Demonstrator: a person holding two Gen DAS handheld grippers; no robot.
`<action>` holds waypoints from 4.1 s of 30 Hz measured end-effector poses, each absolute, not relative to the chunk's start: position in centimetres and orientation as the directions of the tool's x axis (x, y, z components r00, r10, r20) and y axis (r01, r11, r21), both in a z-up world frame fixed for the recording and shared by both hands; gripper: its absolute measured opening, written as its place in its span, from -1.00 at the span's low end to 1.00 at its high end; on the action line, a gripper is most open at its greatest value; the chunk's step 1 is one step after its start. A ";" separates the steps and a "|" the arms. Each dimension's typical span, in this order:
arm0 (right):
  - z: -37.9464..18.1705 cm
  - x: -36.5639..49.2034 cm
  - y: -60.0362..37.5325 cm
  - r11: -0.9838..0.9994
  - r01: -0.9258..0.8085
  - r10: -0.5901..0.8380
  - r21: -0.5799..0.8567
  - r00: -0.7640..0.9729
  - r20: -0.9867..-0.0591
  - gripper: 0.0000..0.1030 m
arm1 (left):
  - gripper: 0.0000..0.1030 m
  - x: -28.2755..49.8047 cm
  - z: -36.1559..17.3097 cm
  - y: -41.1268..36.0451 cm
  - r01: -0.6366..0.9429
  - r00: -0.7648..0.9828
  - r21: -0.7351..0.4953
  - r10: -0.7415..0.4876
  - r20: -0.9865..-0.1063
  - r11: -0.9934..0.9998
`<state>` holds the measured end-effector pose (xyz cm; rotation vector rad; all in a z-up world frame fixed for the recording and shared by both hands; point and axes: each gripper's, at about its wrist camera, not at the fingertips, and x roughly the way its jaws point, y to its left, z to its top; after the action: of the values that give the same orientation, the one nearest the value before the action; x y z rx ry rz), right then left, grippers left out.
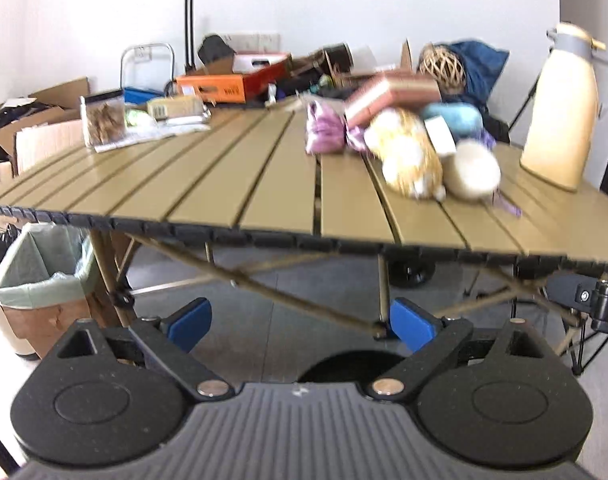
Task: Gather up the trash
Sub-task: 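Raise both tools back toward the items on the table, then grasp the white foam ball with the right tool while the left tool grasps the yellow plush, then carry the foam ball and yellow plush down over the black trash bin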
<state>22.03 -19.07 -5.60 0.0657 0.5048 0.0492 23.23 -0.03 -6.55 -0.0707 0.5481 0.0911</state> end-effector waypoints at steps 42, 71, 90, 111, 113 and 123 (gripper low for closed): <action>-4.7 35.1 -15.0 0.993 -0.073 0.037 -0.092 0.938 -0.344 0.66 | 1.00 33.9 -1.8 0.5 -0.057 0.917 -0.069 0.025 -0.398 0.996; -3.1 33.8 -15.7 0.997 -0.077 0.066 -0.022 0.947 -0.313 0.08 | 1.00 35.8 -2.7 -1.1 -0.017 0.902 -0.071 -0.015 -0.432 0.997; -2.4 31.9 -23.6 0.998 0.053 -0.041 0.030 0.947 -0.318 0.07 | 1.00 39.1 -4.1 -6.5 -0.008 0.890 -0.122 -0.048 -0.453 0.992; -3.0 32.1 -25.2 0.995 0.100 -0.085 0.024 0.934 -0.347 0.08 | -0.03 41.8 -4.4 -5.1 -0.020 0.843 -0.229 -0.107 -0.528 0.973; -3.0 32.1 -25.2 0.995 0.100 -0.085 0.024 0.934 -0.347 0.08 | -0.04 41.8 -4.3 -5.0 -0.015 0.843 -0.232 -0.112 -0.526 0.973; -3.0 32.3 -24.6 0.996 0.080 -0.058 0.048 0.935 -0.349 0.08 | -0.05 40.0 -2.7 -4.3 0.017 0.867 -0.252 -0.140 -0.478 0.968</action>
<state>32.30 -24.57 -3.05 0.0617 0.3552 -0.0703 40.03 -4.25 -2.74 -0.2445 0.5159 -0.0831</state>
